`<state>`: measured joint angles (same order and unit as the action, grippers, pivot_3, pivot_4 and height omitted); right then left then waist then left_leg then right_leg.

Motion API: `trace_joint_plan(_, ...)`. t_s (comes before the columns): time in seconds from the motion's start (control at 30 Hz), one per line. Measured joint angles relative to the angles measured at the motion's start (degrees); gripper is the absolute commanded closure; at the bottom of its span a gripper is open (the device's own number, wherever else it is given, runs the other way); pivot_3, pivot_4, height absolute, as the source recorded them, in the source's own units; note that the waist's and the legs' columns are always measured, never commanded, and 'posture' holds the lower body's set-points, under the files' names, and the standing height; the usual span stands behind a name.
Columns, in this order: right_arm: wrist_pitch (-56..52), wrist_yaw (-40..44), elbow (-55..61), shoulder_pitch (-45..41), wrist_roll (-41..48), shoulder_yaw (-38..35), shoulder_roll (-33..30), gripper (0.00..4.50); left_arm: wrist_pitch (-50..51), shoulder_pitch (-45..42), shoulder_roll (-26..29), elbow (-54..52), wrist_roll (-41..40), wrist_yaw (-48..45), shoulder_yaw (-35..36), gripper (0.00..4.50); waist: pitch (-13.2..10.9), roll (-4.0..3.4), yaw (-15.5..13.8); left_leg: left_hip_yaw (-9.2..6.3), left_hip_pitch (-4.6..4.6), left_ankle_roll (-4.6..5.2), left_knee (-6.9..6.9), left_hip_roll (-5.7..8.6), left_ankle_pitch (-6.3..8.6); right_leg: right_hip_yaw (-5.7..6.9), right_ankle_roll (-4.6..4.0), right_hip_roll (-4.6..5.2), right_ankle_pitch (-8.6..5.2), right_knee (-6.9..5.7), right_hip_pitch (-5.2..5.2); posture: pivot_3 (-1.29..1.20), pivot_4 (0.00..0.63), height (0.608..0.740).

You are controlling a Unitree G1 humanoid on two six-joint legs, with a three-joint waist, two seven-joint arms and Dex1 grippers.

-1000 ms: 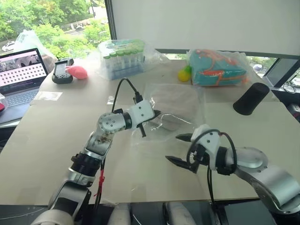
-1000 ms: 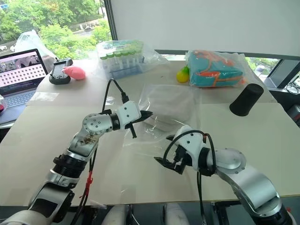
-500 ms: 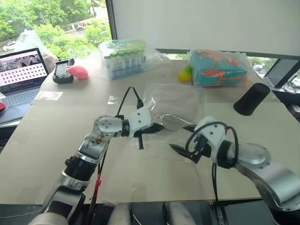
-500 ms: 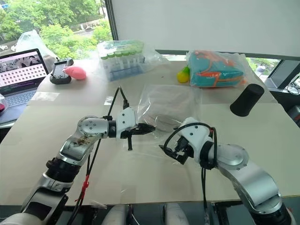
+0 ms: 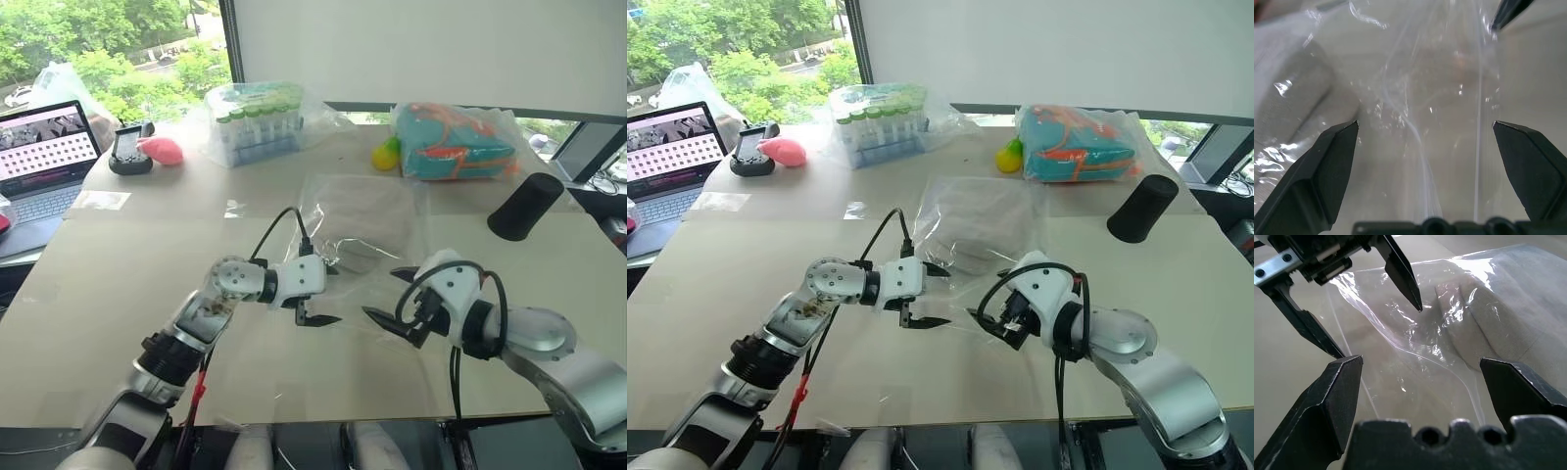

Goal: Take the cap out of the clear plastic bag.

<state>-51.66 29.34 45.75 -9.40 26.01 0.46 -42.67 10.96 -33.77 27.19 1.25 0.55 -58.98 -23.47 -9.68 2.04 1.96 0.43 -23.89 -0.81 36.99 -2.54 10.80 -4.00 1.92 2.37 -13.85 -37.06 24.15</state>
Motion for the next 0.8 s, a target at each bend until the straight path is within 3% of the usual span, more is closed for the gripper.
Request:
trace_joint_plan(0.23,-0.28,-0.89,0.81,0.89,0.03,-0.93,0.01,0.00,-4.99,-1.88,-5.27,7.47,9.04,10.56,-1.64,0.01,0.00,0.00,-0.53,0.00,-0.02,0.00,0.01,0.01,0.00,0.00,0.00,0.00,0.00,0.00,0.01,0.00,0.150,0.740)
trace_joint_plan(0.6,-0.90,-1.93,0.92,0.61,0.04,-0.89,0.52,0.00,-7.48,-2.28,-5.58,8.05,19.23,17.57,-2.94,0.01,0.00,0.00,-0.78,0.00,0.00,0.00,0.01,0.01,0.00,0.00,0.01,0.00,0.00,0.00,-0.01,0.00,0.150,0.740)
trace_joint_plan(0.7,-0.90,-2.03,0.91,0.49,0.02,-0.71,1.03,0.00,-4.54,-2.27,-6.47,7.42,22.20,20.00,-2.93,0.77,0.00,0.00,-0.79,0.00,0.03,0.00,0.01,0.01,0.00,0.00,0.01,0.00,0.01,-0.01,-0.05,0.00,0.150,0.740)
trace_joint_plan(0.8,-0.90,-2.15,0.89,0.24,0.00,-0.64,1.24,0.00,-2.18,-1.91,-7.20,6.89,23.70,21.15,-2.86,1.90,0.00,0.00,-0.78,-0.01,0.02,0.00,0.00,0.01,0.00,0.00,0.01,0.00,0.00,-0.01,-0.02,0.00,0.150,0.740)
